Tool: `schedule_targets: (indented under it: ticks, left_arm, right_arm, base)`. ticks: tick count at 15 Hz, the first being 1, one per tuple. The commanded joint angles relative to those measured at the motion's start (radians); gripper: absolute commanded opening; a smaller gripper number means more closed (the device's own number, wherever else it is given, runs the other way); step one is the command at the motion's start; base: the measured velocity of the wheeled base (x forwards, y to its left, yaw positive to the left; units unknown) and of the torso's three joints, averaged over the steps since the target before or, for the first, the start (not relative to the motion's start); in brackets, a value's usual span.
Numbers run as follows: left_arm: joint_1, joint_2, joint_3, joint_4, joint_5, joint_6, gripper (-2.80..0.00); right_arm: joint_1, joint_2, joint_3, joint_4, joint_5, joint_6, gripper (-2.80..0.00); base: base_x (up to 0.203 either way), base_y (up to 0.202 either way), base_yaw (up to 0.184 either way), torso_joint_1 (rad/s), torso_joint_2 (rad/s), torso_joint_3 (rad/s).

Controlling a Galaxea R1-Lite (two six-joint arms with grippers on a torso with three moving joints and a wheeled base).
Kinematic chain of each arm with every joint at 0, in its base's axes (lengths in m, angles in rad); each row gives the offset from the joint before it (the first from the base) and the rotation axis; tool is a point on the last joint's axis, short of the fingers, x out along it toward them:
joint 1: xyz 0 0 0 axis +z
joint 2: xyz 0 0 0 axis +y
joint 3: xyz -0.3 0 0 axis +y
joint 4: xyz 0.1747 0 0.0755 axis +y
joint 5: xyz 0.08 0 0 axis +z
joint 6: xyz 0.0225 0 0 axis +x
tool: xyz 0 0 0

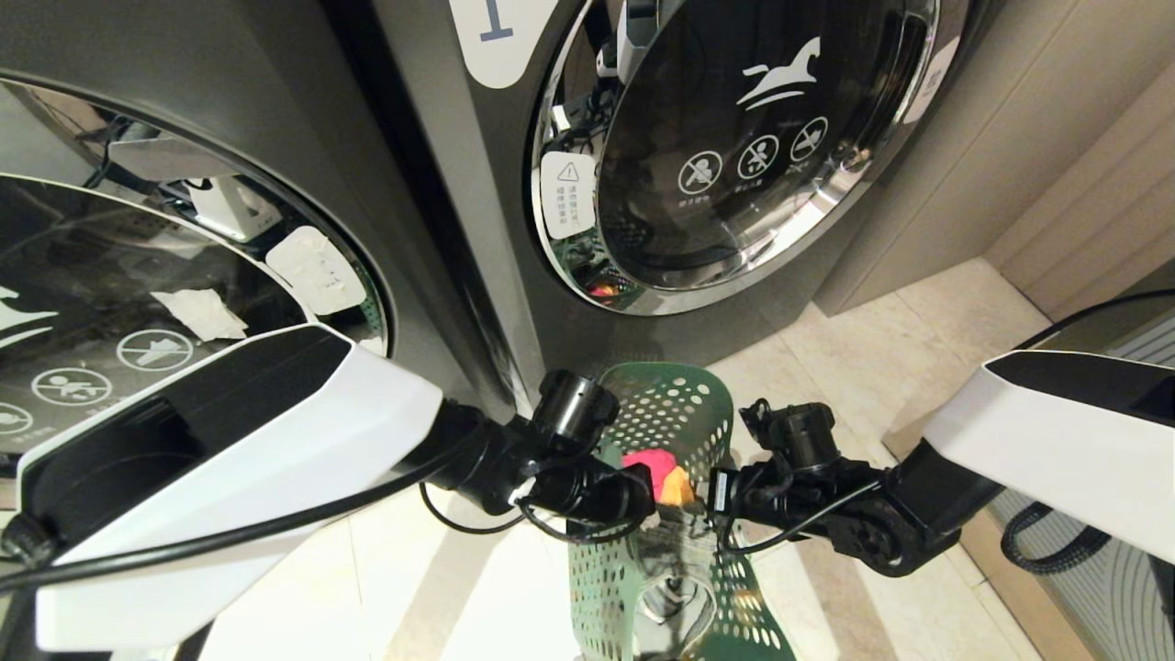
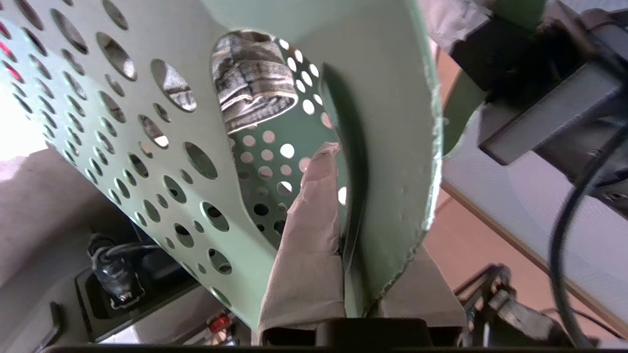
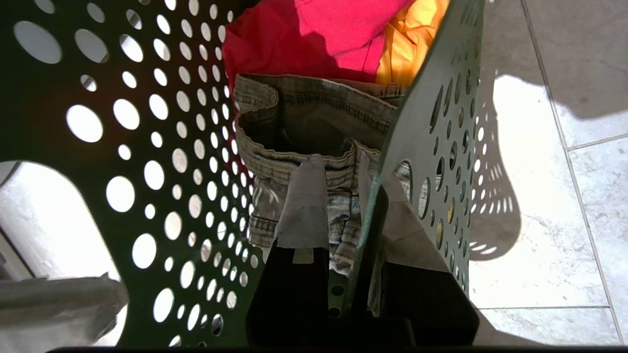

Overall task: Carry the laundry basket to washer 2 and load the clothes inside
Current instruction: Pick up the clothes basket and put it beside the washing machine

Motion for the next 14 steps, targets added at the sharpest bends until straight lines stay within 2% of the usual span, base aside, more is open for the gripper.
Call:
schedule_targets:
  ticks: [1,5,7,14]
  left_arm:
    - [0.0,0.014,-0.004,0.001,0.039,-0.001,-2.8]
    - [-0.016,0.052,-0.024,0.064,0.215,0.081,-2.8]
    - [-0.027,0.079,-0.059,0.109,0.29,0.091,-2.8]
    - [-0.03,0.083,-0.097,0.12,0.29,0.088,-2.8]
  right_arm:
    - [0.0,-0.002,-0.003,-0.003,0.0,0.001,-2.8]
    - [0.0,-0.004,0.003,-0.003,-0.001,-0.029,-2.8]
    - [0.0,-0.004,0.011,-0.003,-0.004,-0.029,-2.8]
    - [-0.001,-0.012,0.035,-0.005,-0.006,-0.03,-2.8]
  base:
    - [0.0,0.0,0.0,0.0,0.0,0.0]
    - [0.0,0.0,0.0,0.0,0.0,0.0]
    - [0.0,0.0,0.0,0.0,0.0,0.0]
    - [0.0,0.0,0.0,0.0,0.0,0.0]
